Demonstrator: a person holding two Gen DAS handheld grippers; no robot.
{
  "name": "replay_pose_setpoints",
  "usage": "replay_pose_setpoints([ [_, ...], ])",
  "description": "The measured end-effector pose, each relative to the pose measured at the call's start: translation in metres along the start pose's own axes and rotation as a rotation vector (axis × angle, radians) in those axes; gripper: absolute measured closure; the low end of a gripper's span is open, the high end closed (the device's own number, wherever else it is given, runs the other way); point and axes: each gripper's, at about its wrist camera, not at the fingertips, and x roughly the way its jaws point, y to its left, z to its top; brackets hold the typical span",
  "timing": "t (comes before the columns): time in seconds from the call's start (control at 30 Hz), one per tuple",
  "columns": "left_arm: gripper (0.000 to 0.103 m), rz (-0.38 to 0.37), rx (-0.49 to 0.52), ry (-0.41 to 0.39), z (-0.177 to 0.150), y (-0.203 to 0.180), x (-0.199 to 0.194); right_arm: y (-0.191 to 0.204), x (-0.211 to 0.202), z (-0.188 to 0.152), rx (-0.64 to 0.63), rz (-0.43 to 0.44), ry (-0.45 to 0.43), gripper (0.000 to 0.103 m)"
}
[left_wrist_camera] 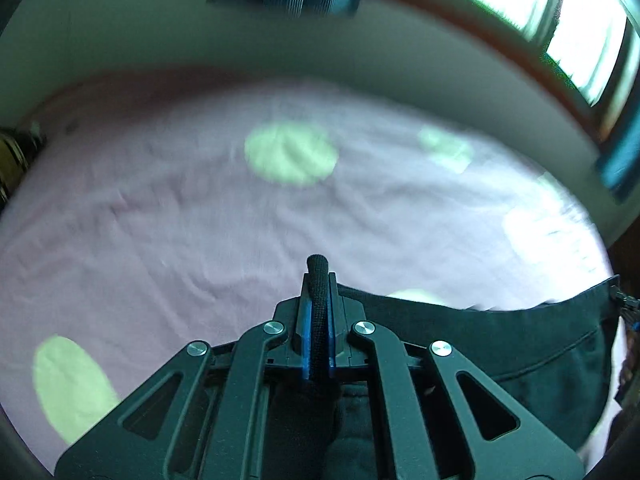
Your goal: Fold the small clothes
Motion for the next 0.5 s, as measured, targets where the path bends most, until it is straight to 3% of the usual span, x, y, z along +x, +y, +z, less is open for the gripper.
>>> replay_pose_setpoints([
  [0.03,0.098,0.052,0.018,0.036,-0.008,0.0,0.021,-0.011,0.018,-0.006,0.021,-0.041,0.044,0.096],
  [0.1,0.096,0.06,0.012,0.055,-0.015,0.007,0.035,-0.03,0.037,-0.016,0.069,-0.054,0.088,0.096],
  [0.2,0.094,0.001,-0.052,0.085,-0.014,0.023,0.04,-0.047,0.037,-0.022,0.16,0.027,0.093,0.095],
  [0.3,0.088,-0.058,-0.082,0.061,-0.01,0.029,0.014,-0.049,0.014,-0.023,0.223,0.087,0.072,0.085],
  [0.37,0.072,-0.108,-0.102,0.015,-0.016,0.035,-0.02,-0.043,-0.014,-0.031,0.222,0.106,0.044,0.064],
  [0.4,0.054,-0.131,-0.114,0.0,-0.021,0.039,-0.035,-0.039,-0.03,-0.039,0.215,0.104,0.029,0.049],
  [0.43,0.042,-0.154,-0.143,-0.025,-0.032,0.046,-0.055,-0.036,-0.051,-0.051,0.207,0.097,0.011,0.044],
  [0.5,0.038,-0.191,-0.183,-0.046,-0.056,0.055,-0.083,-0.033,-0.079,-0.075,0.2,0.11,0.002,0.044],
])
